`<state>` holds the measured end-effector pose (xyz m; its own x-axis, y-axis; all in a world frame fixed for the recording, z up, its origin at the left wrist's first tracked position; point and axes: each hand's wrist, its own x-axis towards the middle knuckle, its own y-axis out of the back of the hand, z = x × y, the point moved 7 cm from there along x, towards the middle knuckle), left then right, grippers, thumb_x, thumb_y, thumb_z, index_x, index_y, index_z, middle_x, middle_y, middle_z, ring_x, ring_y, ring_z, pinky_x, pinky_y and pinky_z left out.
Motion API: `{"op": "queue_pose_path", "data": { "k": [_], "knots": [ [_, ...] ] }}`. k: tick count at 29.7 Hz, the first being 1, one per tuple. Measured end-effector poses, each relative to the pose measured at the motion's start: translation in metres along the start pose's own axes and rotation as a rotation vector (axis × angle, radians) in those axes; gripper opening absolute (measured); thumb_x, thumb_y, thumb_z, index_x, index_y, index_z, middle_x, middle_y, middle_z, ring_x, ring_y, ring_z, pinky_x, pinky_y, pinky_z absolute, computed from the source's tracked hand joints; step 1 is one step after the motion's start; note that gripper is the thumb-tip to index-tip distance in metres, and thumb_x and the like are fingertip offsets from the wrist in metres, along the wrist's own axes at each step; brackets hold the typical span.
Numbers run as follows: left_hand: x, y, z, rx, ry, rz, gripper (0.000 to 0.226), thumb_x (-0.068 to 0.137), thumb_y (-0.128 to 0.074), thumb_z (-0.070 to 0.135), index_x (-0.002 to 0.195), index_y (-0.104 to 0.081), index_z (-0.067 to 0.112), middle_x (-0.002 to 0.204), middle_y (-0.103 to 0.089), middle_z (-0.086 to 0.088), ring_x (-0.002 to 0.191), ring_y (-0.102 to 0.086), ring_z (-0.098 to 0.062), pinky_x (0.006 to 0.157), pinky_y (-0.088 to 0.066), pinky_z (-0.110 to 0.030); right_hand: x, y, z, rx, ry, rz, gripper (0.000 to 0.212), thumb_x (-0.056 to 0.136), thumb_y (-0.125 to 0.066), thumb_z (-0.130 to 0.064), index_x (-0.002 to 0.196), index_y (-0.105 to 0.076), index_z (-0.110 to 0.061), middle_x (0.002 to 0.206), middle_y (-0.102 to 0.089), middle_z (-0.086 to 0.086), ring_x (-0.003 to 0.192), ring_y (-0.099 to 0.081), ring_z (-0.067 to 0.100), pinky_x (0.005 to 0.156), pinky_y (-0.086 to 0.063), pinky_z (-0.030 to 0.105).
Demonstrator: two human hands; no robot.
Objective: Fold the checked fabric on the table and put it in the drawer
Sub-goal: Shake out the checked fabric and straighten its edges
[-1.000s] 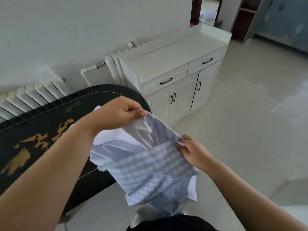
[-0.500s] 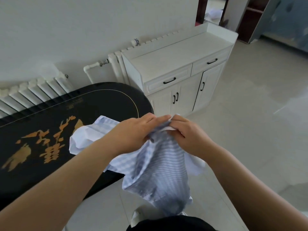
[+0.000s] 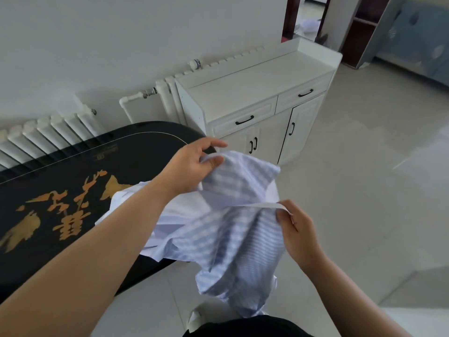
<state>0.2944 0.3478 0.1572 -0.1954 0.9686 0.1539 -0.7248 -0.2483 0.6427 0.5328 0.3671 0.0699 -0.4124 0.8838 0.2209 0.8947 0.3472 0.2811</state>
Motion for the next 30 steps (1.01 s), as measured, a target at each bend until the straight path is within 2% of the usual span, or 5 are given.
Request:
{"op": "queue_pose_path", "data": {
  "k": [3,6,14,23,30],
  "knots": [
    [0.002,0.004,0.000,-0.204,0.057,-0.030,0.019,0.093,-0.059,0.031,0.109,-0.061,0.041,0.057,-0.052,0.007,0.057,-0.051,-0.011,0.060,-0.045,-0.019,-0.010,-0.015,0.014,-0.018,-0.177,-0.279,0.045,0.097,-0.047,-0.006,0.072,-0.060,-0.040,0.054,-0.050,-0.009,0.050,-0.039,0.006,0.058,-0.034,0.016],
    [0.001,0.001,0.007,-0.319,0.075,-0.100,0.017,0.093,-0.058,0.032,0.107,-0.064,0.040,0.066,-0.058,-0.005,0.065,-0.059,-0.016,0.064,-0.051,-0.023,-0.017,-0.026,0.028,0.286,-0.395,-0.401,0.030,0.099,-0.044,-0.013,0.114,-0.066,-0.025,0.055,-0.054,-0.005,0.048,-0.047,0.011,0.061,-0.040,0.013],
    [-0.012,-0.005,0.008,-0.494,0.198,-0.263,0.020,0.089,-0.060,0.027,0.107,-0.068,0.021,0.089,-0.069,-0.017,0.083,-0.067,-0.021,0.076,-0.057,-0.029,-0.005,-0.029,0.048,1.031,-0.702,-0.221,0.057,0.092,-0.046,-0.040,0.129,-0.053,0.003,0.131,-0.056,0.023,0.123,-0.053,0.035,0.100,-0.048,0.043],
    [-0.026,-0.001,0.055,0.510,-0.237,-0.233,0.065,0.076,-0.052,0.074,0.134,-0.042,0.046,0.150,-0.029,0.013,0.136,-0.027,-0.013,0.109,-0.022,-0.044,0.037,0.009,-0.033,0.293,-0.221,-0.143,0.037,0.093,-0.057,-0.021,0.082,-0.056,0.014,0.073,-0.053,0.018,0.071,-0.046,0.024,0.069,-0.038,0.039],
    [-0.024,-0.026,0.071,0.235,-0.123,-0.334,0.026,0.090,-0.061,0.034,0.116,-0.061,0.038,0.095,-0.067,0.013,0.091,-0.063,-0.008,0.082,-0.047,-0.028,0.043,0.019,-0.112,-0.114,0.147,-0.218,0.017,0.094,-0.054,-0.009,0.080,-0.063,-0.008,0.078,-0.057,0.001,0.072,-0.054,0.011,0.069,-0.041,0.022]
  ]
}}
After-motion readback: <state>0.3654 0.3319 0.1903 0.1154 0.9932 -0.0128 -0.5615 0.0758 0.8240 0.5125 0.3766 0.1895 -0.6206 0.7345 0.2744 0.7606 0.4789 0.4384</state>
